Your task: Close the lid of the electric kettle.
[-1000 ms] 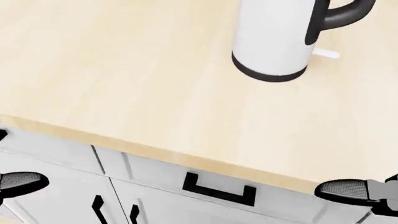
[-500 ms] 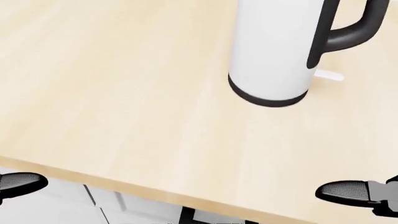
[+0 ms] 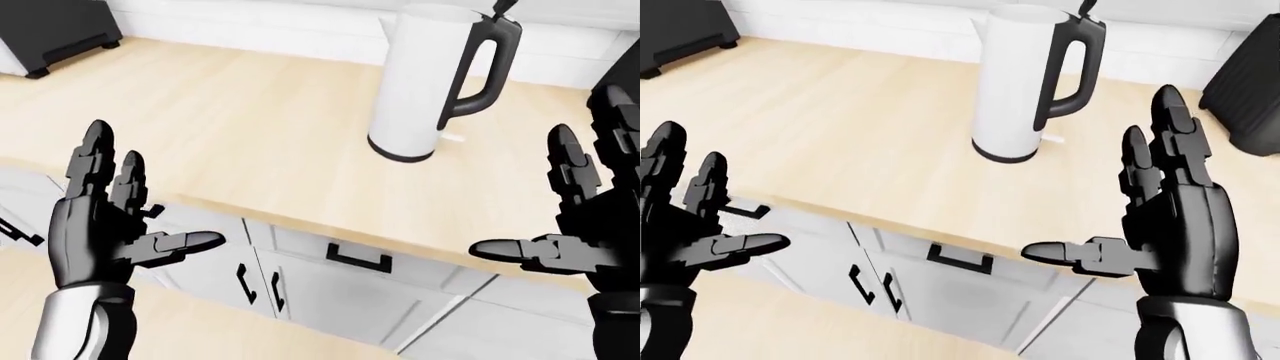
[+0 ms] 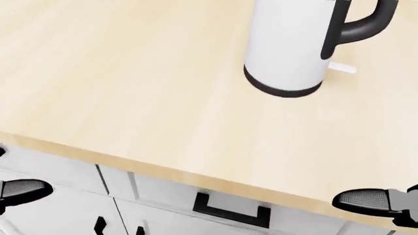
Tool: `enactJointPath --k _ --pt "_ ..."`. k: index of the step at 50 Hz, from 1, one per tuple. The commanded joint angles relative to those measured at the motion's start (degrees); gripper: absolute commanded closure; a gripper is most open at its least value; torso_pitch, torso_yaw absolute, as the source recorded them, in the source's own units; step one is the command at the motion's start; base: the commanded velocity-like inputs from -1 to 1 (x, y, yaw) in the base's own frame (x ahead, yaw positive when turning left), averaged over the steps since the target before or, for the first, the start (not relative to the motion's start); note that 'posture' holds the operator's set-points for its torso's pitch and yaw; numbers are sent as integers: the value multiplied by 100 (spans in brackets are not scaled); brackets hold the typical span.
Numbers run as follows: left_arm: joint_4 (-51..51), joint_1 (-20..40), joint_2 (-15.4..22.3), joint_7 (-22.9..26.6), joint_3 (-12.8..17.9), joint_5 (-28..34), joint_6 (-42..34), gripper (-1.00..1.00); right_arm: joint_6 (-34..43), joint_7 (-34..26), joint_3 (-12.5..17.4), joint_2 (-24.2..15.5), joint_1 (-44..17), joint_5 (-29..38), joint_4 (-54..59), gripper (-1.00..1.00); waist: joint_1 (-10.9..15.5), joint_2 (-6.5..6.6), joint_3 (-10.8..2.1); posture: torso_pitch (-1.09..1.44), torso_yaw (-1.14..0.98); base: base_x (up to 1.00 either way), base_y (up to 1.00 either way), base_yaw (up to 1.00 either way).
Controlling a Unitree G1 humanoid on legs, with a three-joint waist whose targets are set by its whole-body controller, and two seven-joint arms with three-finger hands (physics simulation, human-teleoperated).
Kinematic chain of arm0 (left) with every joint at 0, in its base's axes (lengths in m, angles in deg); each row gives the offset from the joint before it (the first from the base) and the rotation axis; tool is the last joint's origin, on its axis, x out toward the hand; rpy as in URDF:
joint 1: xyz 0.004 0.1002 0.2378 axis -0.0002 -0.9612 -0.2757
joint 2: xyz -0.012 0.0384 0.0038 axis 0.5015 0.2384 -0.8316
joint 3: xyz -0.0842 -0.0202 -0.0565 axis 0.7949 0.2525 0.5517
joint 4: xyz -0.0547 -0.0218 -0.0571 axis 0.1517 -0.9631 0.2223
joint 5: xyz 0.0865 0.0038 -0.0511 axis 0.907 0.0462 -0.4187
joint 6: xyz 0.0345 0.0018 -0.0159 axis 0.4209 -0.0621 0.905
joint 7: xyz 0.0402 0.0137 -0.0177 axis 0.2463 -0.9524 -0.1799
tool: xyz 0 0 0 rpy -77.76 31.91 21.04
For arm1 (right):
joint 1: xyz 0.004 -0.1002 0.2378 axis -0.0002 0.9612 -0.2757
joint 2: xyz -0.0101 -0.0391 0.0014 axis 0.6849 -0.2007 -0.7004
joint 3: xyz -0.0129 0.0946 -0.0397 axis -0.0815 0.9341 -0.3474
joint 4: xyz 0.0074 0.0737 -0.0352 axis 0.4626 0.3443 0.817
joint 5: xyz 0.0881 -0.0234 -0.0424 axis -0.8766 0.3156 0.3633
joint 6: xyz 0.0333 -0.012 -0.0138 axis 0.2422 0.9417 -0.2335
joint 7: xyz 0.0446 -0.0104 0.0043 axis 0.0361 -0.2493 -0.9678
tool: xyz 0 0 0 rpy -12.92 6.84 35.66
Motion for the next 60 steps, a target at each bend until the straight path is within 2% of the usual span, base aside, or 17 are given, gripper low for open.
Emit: enactJointPath --k 1,12,15,21,30,33,39,44,50,60 --pt "149 79 56 -2 27 -23 188 -100 -100 -21 146 -44 -73 105 -87 -100 2 5 -63 0 0 0 0 0" --pt "277 111 111 -50 117 -123 33 -100 -79 10 210 -75 -72 65 -87 -100 51 -23 -115 0 0 0 0 0" --pt "264 109 111 -45 105 -105 45 -100 51 36 401 -186 -145 -132 -87 -100 65 -44 -120 0 0 0 0 0" --pt "163 92 89 -9 36 -19 145 -100 258 -8 466 -102 -244 -120 -87 -100 82 -84 -125 0 0 0 0 0" --pt "92 70 69 23 11 16 232 -100 853 95 896 -396 -656 -679 -87 -100 95 -102 -139 0 0 0 0 0" --pt "48 42 65 38 -12 80 301 -100 1189 -184 913 -197 -806 -445 -87 -100 94 -107 -143 0 0 0 0 0" --pt "39 50 58 70 2 109 302 -100 1981 -602 1121 -73 -1244 -296 -87 -100 98 -100 -169 0 0 0 0 0" --pt "9 70 68 73 42 79 319 -100 2595 -833 1469 -133 -1640 -424 -87 -100 102 -82 -161 0 0 0 0 0" --pt "-9 64 87 77 62 71 338 -100 3192 -1540 1643 46 -1961 124 -87 -100 102 -70 -146 0 0 0 0 0" --pt "101 63 109 81 131 17 221 -100 4147 -2790 1665 202 -2727 1303 -87 -100 91 -37 -103 0 0 0 0 0"
